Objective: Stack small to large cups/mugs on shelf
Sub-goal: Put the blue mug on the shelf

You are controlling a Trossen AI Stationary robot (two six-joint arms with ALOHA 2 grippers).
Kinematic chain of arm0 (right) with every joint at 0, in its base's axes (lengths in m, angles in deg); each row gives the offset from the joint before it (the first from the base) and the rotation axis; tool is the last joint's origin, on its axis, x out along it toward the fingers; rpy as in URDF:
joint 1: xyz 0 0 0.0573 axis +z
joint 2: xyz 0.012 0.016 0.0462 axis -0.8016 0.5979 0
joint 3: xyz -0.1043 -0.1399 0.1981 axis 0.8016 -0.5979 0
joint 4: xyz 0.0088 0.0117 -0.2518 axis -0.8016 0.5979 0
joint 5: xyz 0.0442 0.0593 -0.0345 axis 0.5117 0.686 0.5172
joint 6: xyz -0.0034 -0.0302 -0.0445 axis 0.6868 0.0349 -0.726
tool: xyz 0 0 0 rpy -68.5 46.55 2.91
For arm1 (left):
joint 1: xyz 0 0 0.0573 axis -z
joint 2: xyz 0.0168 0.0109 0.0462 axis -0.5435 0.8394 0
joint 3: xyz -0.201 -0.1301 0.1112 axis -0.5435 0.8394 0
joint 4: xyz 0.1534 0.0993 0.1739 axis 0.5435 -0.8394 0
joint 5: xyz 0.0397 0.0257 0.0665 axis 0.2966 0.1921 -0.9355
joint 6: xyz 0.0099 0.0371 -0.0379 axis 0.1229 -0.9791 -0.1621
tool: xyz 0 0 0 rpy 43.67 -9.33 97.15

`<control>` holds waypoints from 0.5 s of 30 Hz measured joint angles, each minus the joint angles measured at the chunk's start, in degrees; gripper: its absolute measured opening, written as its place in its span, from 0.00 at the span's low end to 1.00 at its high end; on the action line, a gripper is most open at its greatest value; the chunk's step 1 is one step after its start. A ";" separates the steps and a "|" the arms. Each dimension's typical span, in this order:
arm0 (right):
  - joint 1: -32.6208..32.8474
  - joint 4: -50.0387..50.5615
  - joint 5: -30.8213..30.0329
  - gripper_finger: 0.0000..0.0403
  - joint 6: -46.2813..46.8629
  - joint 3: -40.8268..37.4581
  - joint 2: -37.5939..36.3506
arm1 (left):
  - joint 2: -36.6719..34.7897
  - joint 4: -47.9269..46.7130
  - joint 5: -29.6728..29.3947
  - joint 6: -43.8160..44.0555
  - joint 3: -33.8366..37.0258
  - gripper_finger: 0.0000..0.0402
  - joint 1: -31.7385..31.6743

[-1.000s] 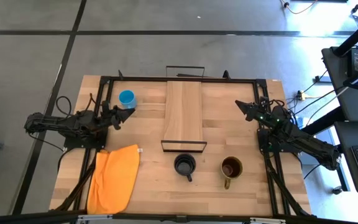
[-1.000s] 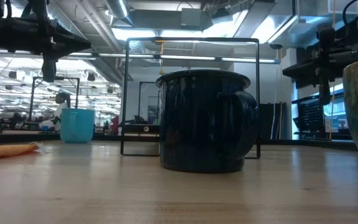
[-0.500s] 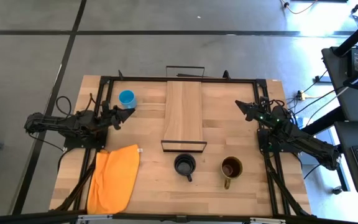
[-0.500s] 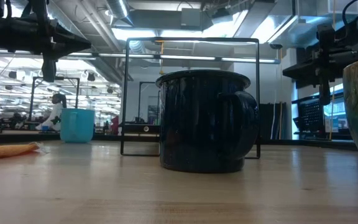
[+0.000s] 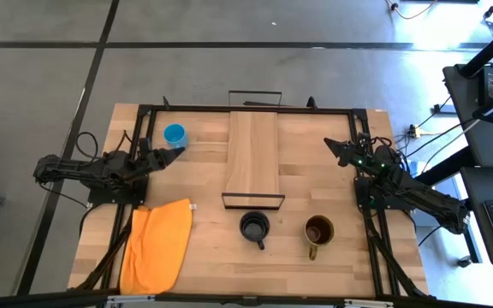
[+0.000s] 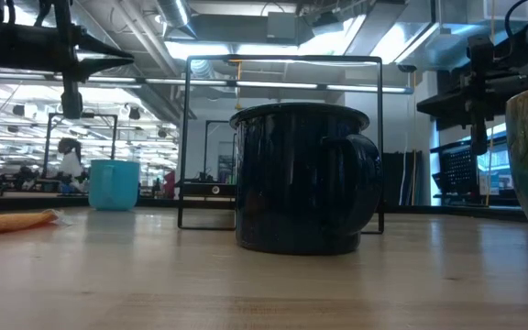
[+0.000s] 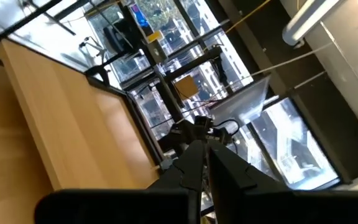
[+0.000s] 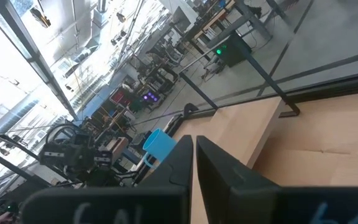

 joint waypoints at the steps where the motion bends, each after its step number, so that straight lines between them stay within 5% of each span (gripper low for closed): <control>1: -0.01 0.01 -0.01 0.06 0.02 -0.01 0.00 | 0.02 -0.03 -0.46 -1.10 -0.01 0.04 0.00; 15: 0.01 -0.02 -0.02 0.06 0.46 -0.01 0.00 | 0.02 1.51 -5.10 -9.37 0.04 0.04 0.00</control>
